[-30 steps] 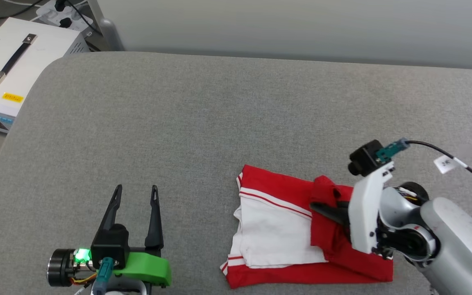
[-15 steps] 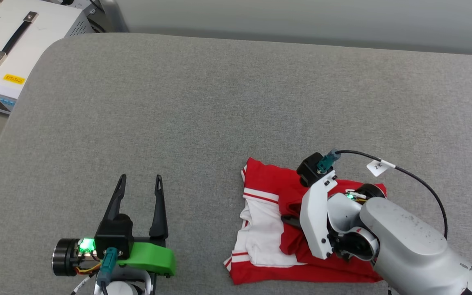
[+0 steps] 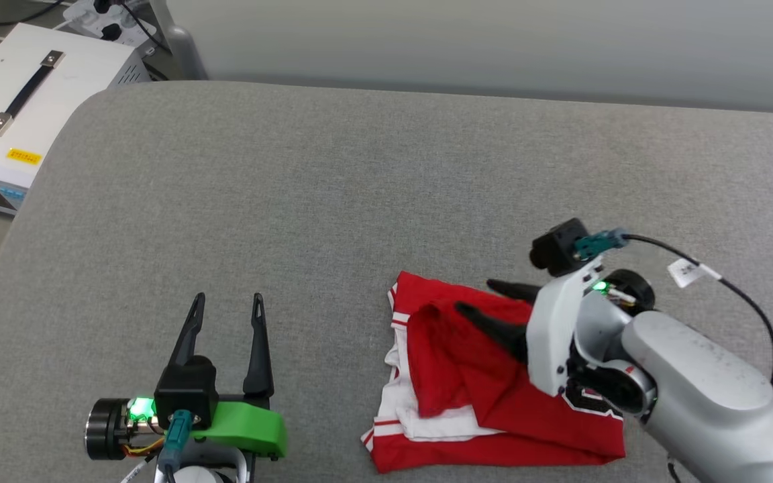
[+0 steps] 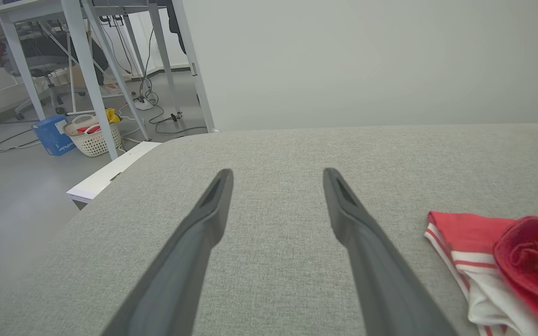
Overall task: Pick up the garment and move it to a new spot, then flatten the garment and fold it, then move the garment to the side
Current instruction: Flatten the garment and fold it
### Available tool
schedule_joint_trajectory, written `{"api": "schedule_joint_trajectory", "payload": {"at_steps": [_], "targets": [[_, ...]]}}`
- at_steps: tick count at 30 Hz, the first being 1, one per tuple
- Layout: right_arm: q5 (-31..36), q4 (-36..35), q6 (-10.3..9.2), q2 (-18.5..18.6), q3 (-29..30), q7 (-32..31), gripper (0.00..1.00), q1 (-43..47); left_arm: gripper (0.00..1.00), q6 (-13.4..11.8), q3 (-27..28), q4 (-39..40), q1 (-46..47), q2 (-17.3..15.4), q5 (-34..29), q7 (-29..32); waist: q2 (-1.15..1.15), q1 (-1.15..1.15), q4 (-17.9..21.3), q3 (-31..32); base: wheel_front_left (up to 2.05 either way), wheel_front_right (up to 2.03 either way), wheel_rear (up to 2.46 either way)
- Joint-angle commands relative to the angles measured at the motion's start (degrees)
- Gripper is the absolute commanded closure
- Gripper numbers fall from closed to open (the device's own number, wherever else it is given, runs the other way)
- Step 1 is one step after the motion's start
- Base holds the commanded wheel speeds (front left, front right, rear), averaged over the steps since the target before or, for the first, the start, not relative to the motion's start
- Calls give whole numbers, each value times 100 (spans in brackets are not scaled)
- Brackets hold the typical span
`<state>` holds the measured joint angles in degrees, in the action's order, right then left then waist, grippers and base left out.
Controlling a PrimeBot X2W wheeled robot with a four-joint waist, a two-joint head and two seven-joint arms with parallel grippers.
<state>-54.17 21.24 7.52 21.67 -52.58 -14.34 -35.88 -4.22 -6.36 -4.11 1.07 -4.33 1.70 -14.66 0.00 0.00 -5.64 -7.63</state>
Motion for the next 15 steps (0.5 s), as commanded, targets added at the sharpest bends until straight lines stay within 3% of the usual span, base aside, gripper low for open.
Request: {"api": "schedule_joint_trajectory", "payload": {"at_steps": [1, 7, 15], "targets": [[64, -86, -3, 140, 129, 198, 0, 52, 0, 0, 22, 17, -68, 10, -45, -34, 0, 0, 105, 102, 0, 0, 0], [792, -199, -3, 434, 1000, 1251, 0, 301, 0, 17, 38, 50, -160, -11, -61, -34, 0, 0, 280, 230, 0, 0, 0], [2375, -132, -3, 179, 2700, 2694, 0, 1171, 0, 28, 44, 111, -269, -31, -67, -34, 0, 0, 445, 403, 0, 0, 0]]}}
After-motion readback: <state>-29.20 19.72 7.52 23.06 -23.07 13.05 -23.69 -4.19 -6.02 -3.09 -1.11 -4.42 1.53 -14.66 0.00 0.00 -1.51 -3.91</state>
